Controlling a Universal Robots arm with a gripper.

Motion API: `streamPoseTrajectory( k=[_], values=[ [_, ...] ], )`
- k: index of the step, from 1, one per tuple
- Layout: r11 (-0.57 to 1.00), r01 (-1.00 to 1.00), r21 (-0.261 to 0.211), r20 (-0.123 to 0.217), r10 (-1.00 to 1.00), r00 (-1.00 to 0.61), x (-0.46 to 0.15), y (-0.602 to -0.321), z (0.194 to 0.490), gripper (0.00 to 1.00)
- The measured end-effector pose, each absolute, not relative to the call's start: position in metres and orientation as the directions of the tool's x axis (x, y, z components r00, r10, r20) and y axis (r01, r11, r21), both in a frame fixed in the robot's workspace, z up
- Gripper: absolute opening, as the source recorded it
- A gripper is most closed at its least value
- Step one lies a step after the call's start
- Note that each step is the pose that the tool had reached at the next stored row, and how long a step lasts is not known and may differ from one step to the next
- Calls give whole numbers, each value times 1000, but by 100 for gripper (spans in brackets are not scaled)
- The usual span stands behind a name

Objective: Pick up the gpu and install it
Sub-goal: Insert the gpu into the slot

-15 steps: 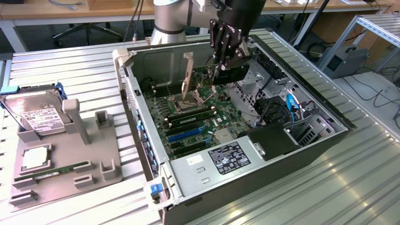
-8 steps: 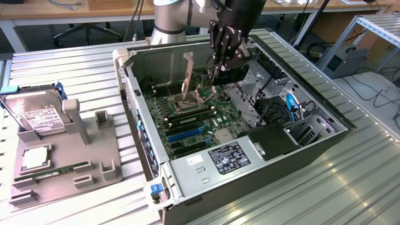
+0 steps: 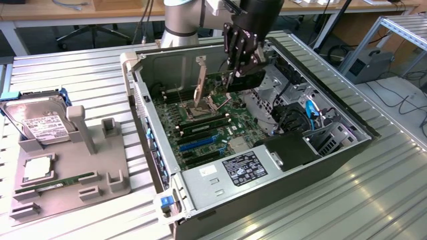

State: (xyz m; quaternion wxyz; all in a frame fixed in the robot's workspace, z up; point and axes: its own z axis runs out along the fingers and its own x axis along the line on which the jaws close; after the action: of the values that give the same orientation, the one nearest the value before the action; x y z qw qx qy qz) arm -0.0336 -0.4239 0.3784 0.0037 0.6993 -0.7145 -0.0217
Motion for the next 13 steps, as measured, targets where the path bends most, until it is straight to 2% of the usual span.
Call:
streamPoseTrajectory(
  k=[13],
  values=[
    [21, -999, 36, -25, -999, -22, -34, -426, 374, 27]
  ],
)
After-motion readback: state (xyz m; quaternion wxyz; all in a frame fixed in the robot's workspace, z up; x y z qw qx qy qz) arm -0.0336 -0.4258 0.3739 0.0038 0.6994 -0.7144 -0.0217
